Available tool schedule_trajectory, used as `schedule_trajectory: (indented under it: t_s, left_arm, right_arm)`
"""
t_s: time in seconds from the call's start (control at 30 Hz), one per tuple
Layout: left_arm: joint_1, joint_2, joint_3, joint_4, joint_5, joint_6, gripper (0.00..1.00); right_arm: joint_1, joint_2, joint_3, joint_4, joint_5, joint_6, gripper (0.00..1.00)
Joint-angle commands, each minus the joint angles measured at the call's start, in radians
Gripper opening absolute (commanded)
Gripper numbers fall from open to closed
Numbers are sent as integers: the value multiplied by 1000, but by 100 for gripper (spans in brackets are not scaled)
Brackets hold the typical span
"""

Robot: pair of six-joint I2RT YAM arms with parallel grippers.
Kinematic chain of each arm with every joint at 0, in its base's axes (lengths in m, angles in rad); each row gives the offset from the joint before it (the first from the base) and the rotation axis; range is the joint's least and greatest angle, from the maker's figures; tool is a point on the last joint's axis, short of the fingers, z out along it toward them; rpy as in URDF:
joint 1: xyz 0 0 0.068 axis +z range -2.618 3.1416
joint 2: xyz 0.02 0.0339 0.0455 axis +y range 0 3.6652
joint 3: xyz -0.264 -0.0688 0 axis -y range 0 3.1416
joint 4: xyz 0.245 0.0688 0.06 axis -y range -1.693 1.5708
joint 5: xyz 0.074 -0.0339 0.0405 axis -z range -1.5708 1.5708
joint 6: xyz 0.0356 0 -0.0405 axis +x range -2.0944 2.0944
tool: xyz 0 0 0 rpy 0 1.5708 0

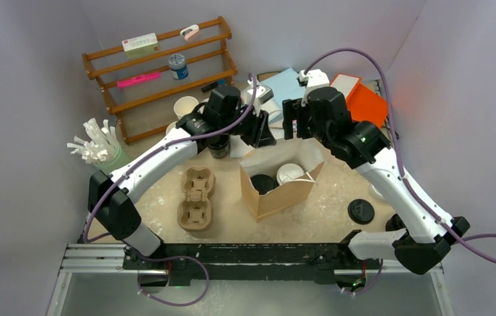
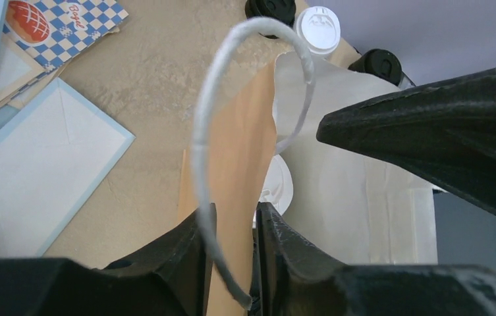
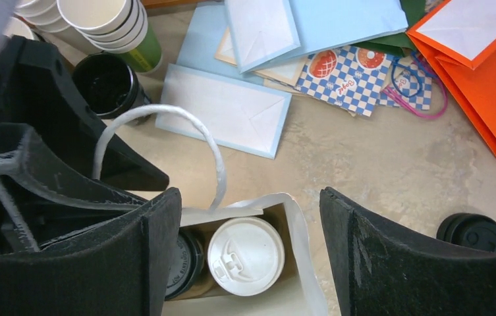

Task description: Pack the takeout coffee

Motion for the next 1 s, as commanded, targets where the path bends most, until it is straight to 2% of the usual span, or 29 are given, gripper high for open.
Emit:
schedule_trajectory:
  t_s: [0.0, 0.1, 0.2, 0.23, 0.33, 0.47, 0.6, 0.73, 0.77, 0.97]
  left_arm:
    - [2, -28, 89, -20, -60, 34, 36]
    - [5, -61, 117, -51, -112, 44, 46]
    - [9, -111, 135, -96, -186, 42, 68]
    - [10, -135, 136, -114, -224, 40, 71]
    - [13, -223, 118, -169, -381, 28, 76]
    - [37, -339, 63, -251, -695, -44, 85]
    - [91, -362, 45, -341, -942, -93, 92]
    - [232, -306, 60, -425, -1129, -135, 92]
    - [271, -295, 61, -426, -1162, -143, 89]
    - [481, -205, 88, -410, -1333, -184, 61]
  right_arm:
    - [-16, 1, 53, -42, 26, 9, 77]
    - [-23, 9, 69, -58, 52, 32, 76]
    - [-25, 16, 104, -55, 69, 62, 78]
    - [-25, 19, 118, -49, 78, 69, 79]
    - [-25, 32, 167, -30, 118, 82, 79]
    - [-25, 58, 230, -9, 180, 71, 76]
    - [-25, 91, 283, 6, 190, 63, 71]
    - [-25, 133, 351, -12, 156, 116, 65]
    - [-25, 143, 368, -16, 140, 131, 63]
    - [-25, 170, 422, -44, 60, 171, 56]
